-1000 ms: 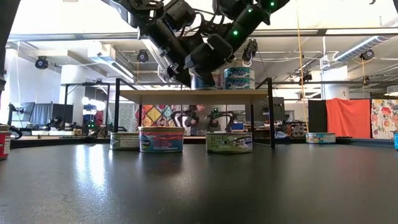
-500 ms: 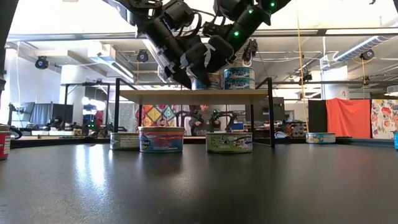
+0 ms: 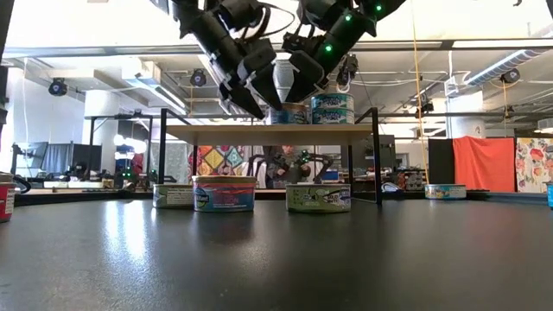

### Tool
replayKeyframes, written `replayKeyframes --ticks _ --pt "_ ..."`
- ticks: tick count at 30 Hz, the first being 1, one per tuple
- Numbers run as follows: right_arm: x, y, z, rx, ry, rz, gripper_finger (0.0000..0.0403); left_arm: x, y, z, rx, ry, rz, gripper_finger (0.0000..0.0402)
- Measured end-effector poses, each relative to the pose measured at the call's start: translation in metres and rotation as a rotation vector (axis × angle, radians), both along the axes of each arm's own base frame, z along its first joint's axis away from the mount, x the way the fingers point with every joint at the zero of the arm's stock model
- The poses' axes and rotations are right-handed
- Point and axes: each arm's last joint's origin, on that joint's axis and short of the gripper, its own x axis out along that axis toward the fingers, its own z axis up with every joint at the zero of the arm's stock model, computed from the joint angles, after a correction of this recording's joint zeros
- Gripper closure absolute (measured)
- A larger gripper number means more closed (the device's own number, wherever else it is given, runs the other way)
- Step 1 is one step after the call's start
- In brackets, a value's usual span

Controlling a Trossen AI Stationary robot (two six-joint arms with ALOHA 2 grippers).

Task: Stack canned seafood by type on shelf
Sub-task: Put the center pink tuna can on the shelf

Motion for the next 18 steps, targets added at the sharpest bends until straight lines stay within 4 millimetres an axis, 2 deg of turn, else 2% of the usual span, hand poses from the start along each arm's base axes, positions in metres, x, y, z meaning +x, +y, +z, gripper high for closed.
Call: replayKeyframes --ticks 3,7,9,14,18 --pt "-0.005 0.004 0.010 -0.005 0.003 0.011 0.0390 -0.001 0.001 0.001 0.001 0.000 0.004 0.0003" --pt "-0.015 0.009 0.044 -0.035 -0.078 0.013 0.0390 -0.001 0.006 -0.003 0.013 0.018 0.001 0.0003" --pt "-0.020 0.011 0.055 -0.047 -0.109 0.013 0.0390 -0.001 0.009 -0.009 0.011 0.042 0.002 0.0003" --pt "-0.024 0.008 0.057 -0.037 -0.115 -0.008 0.0390 -0.002 0.016 -0.010 0.016 0.045 0.028 0.0003" --pt "-0.016 0.002 0.043 -0.019 -0.083 -0.022 0.0390 -0.004 0.020 -0.010 0.037 0.050 0.059 0.0003"
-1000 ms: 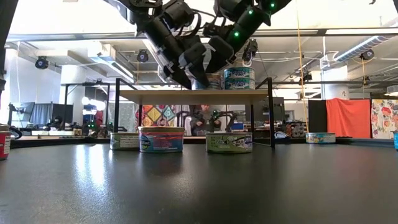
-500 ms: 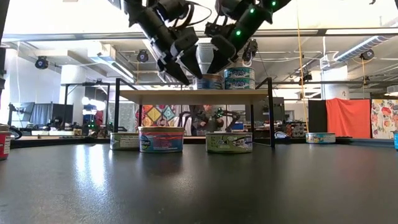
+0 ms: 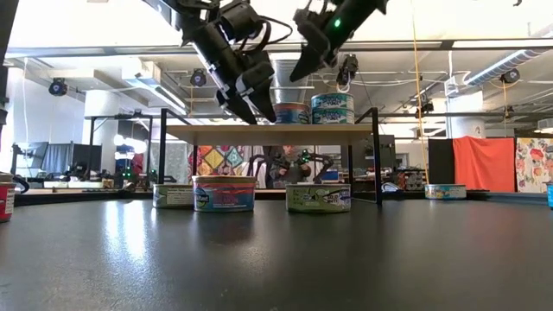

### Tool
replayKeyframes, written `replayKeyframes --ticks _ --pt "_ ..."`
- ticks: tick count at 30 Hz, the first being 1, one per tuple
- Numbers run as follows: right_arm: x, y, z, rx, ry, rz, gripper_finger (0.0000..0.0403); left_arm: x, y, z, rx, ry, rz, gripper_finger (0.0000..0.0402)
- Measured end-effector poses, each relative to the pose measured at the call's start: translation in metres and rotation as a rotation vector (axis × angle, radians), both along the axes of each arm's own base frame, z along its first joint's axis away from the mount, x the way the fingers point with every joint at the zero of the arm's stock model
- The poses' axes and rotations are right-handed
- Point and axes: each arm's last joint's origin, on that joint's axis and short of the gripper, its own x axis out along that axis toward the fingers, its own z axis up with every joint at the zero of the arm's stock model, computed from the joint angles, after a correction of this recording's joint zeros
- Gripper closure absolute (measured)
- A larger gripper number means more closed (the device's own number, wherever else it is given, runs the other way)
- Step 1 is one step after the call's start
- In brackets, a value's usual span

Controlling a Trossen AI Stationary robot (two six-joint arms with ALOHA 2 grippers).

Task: Stack canned seafood by type on shelf
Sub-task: Put the center pink tuna can on the shelf

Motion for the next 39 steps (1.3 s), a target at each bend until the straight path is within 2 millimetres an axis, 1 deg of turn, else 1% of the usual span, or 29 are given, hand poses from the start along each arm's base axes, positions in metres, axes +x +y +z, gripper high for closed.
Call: replayKeyframes --ticks 4,7,12,20,24,28,31,35,37,39 --pt "0.011 -0.004 -0.024 0.031 0.074 0.001 0.0390 0.001 0.001 -0.002 -0.001 -0.004 0.004 0.0003" --pt "0.013 -0.005 -0.035 0.067 0.130 -0.009 0.0390 0.003 0.001 -0.004 -0.004 0.000 0.004 0.0003" --pt "0.010 -0.002 -0.037 0.115 0.153 -0.043 0.0390 0.005 0.002 -0.007 -0.008 -0.003 0.003 0.0003" --pt "0.013 -0.002 -0.033 0.102 0.113 -0.039 0.0390 0.008 0.003 -0.007 -0.005 -0.031 0.008 0.0003" --pt "0.015 0.000 -0.021 0.085 0.077 -0.028 0.0390 0.002 -0.003 0.001 -0.017 -0.021 0.013 0.0003" --pt "0.015 0.007 0.004 0.050 0.015 0.001 0.0390 -0.007 -0.016 0.013 -0.020 -0.007 -0.012 0.0003" --pt "0.014 0.017 0.023 0.046 -0.042 0.014 0.0390 -0.017 -0.028 0.025 -0.026 0.008 -0.036 0.0003" --pt "0.014 0.041 0.041 0.080 -0.118 0.037 0.0390 -0.036 -0.051 0.044 -0.031 0.019 -0.082 0.0003" --pt "0.018 0.058 0.042 0.109 -0.128 0.062 0.0390 -0.047 -0.065 0.050 -0.040 0.022 -0.110 0.0003" --pt "0.022 0.078 0.038 0.133 -0.117 0.101 0.0390 -0.055 -0.079 0.053 -0.064 0.004 -0.146 0.0003"
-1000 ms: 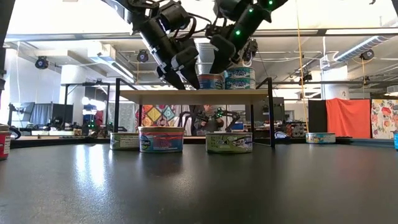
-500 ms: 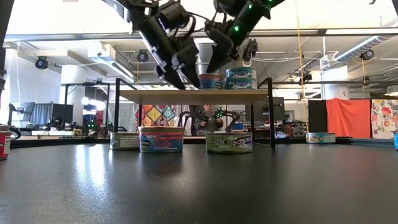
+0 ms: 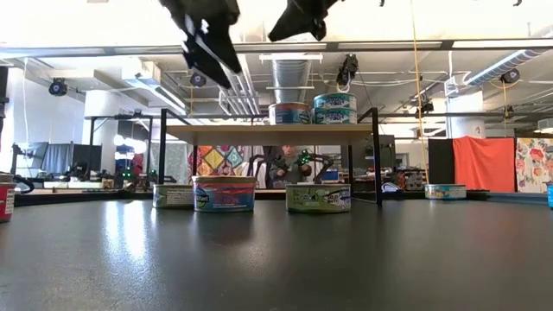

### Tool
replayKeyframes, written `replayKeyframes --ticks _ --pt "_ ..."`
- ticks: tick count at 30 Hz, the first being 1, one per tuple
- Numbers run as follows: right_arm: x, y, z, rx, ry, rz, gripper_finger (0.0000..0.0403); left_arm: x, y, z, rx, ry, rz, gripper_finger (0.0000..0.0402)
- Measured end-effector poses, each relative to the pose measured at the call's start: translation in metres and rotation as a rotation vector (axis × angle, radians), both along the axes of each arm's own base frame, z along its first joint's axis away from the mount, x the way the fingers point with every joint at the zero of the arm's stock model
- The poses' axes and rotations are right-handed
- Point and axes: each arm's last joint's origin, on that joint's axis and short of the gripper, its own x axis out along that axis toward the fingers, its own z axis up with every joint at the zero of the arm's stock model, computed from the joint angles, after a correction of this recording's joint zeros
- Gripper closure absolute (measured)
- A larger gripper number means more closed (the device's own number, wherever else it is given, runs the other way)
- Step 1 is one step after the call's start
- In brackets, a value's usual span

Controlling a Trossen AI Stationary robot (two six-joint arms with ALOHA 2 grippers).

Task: Stack canned seafood by type on shelf
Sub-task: Put the center pink tuna can on the shelf, then stack the top pink center tuna can on top of the pink tuna can on the shelf

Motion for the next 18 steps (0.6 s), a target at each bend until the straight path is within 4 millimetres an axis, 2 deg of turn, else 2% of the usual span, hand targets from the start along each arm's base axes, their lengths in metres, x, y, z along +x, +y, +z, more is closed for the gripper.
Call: replayKeyframes --ticks 4,7,13,18 --pt "0.006 0.037 -0.019 0.037 0.057 0.077 0.0390 -0.017 -0.029 -0.016 -0.051 0.029 -0.104 0.0003" --pt "0.009 0.057 -0.035 0.051 0.092 0.025 0.0390 -0.031 -0.049 -0.038 -0.083 0.086 -0.158 0.0003" --pt "0.027 0.083 -0.074 0.114 0.129 -0.066 0.0390 -0.051 -0.084 -0.083 -0.207 0.170 -0.201 0.0003" --pt "0.058 0.097 -0.116 0.121 0.085 -0.178 0.0390 -0.061 -0.103 -0.102 -0.253 0.223 -0.202 0.0003"
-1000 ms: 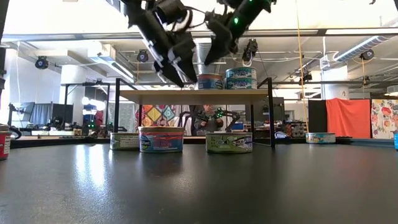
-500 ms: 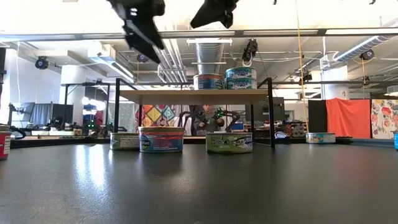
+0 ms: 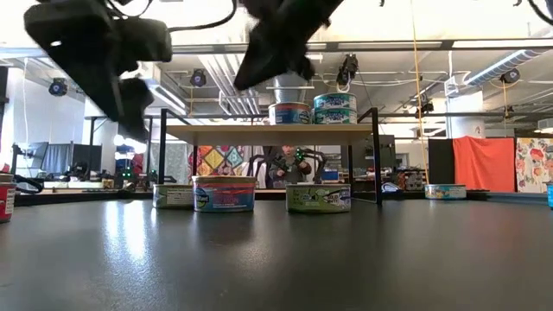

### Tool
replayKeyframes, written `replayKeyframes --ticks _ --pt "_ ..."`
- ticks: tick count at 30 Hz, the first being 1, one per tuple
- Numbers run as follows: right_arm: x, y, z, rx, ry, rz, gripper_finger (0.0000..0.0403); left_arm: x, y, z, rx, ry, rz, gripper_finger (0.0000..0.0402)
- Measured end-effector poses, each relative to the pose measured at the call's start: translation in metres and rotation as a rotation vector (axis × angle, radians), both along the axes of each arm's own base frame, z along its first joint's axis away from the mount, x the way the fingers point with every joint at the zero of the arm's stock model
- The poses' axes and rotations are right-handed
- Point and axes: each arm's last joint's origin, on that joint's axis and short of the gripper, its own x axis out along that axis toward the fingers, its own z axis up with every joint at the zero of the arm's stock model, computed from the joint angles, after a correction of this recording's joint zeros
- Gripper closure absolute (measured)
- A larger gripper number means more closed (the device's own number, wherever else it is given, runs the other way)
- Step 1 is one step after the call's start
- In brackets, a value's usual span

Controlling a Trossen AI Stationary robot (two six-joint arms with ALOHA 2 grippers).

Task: Stack canned seafood by type on shelf
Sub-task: Stack the top pink center tuna can on top of the pink tuna can on the shelf

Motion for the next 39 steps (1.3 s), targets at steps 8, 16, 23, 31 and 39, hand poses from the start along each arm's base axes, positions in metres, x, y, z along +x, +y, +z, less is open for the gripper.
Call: replayKeyframes --ticks 8,16,23,31,39 --pt "0.028 0.003 -0.053 -0.008 -0.004 -0.269 0.0390 -0.016 -0.019 -0.022 -0.015 0.079 -0.030 0.0003" --pt "0.037 -0.001 -0.090 0.008 0.067 -0.281 0.0390 -0.029 -0.016 -0.051 0.031 0.070 -0.132 0.0003" --pt "0.040 0.005 -0.102 0.110 0.102 -0.203 0.0390 -0.023 -0.018 -0.059 -0.010 -0.087 -0.127 0.0003" --pt "0.033 0.030 -0.094 0.178 0.147 -0.054 0.0390 -0.009 -0.024 -0.045 -0.010 -0.164 -0.164 0.0003" --pt "0.011 0.069 -0.084 0.158 0.312 0.215 0.0390 0.007 -0.032 -0.015 -0.060 -0.259 -0.101 0.0010"
